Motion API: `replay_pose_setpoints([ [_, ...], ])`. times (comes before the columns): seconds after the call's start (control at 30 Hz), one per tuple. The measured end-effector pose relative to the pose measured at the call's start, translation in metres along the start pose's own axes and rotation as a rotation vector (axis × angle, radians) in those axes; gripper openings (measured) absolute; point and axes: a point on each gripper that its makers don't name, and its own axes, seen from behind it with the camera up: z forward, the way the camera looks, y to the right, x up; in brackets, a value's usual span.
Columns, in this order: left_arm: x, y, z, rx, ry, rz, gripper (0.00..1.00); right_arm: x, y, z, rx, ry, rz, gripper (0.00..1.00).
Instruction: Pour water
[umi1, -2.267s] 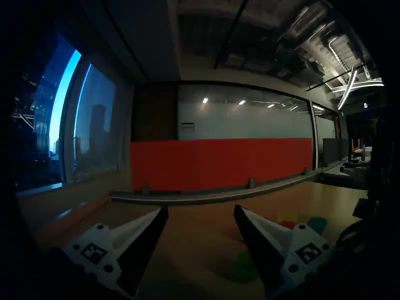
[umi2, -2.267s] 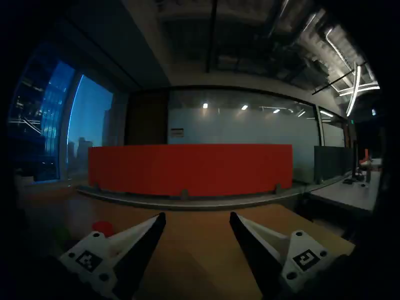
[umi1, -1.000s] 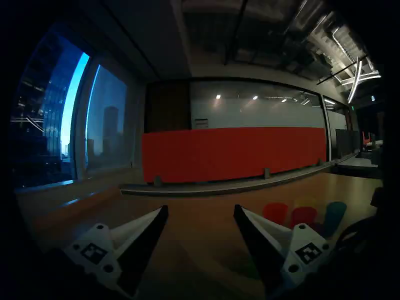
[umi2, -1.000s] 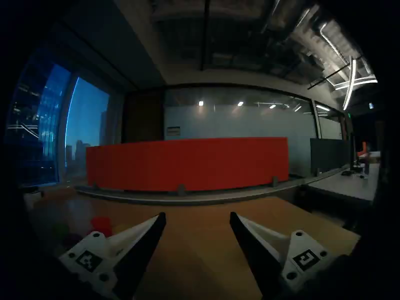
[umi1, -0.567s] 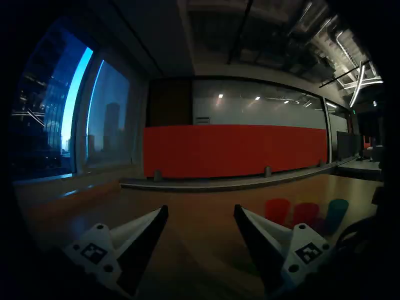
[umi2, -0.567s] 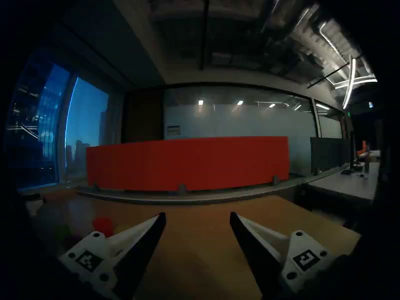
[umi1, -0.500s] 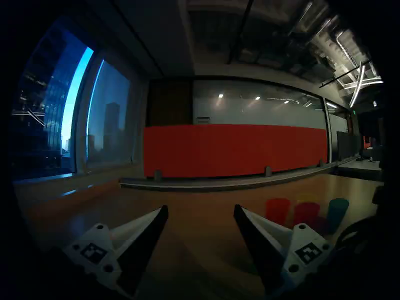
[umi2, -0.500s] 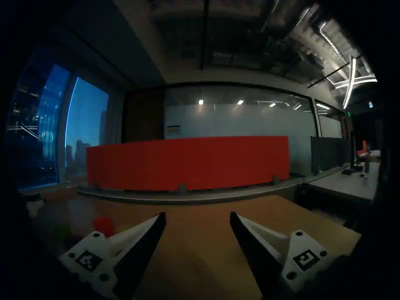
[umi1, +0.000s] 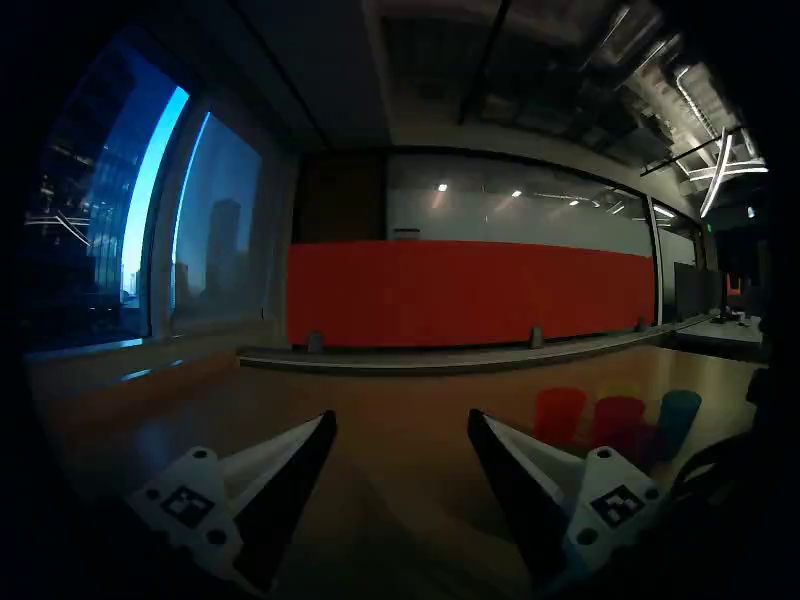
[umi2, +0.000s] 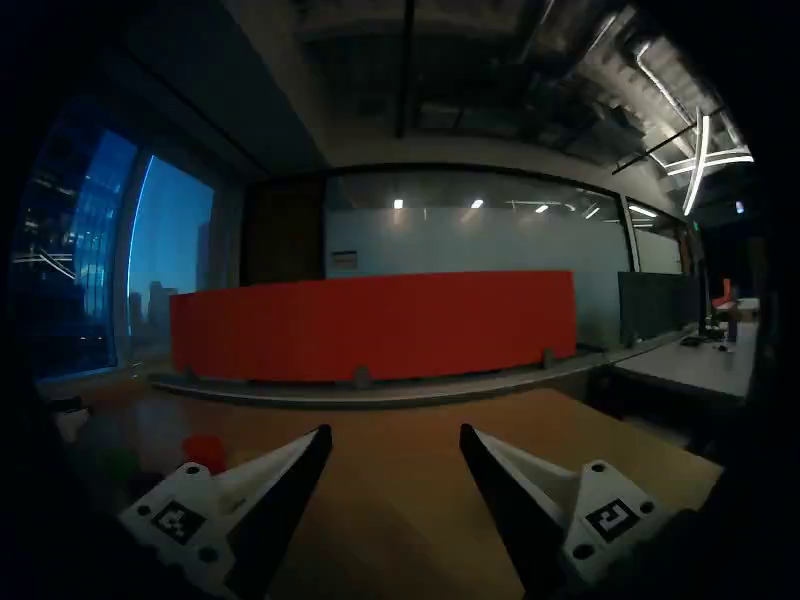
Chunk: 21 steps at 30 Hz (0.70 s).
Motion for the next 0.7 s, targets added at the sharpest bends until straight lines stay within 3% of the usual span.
replay_pose_setpoints([
  [0.3, -0.0047, 0.0010, 0.0014, -0.007, -0.021, 0.003, 0.98, 0.0002, 0.0027, -0.0011, -0.001, 0.002, 0.004, 0.99],
  [0.7, -0.0055, 0.0014, 0.0006, -0.008, -0.023, 0.006, 0.98, 0.0019, 0.0035, 0.0000, -0.001, 0.018, -0.049, 0.99],
])
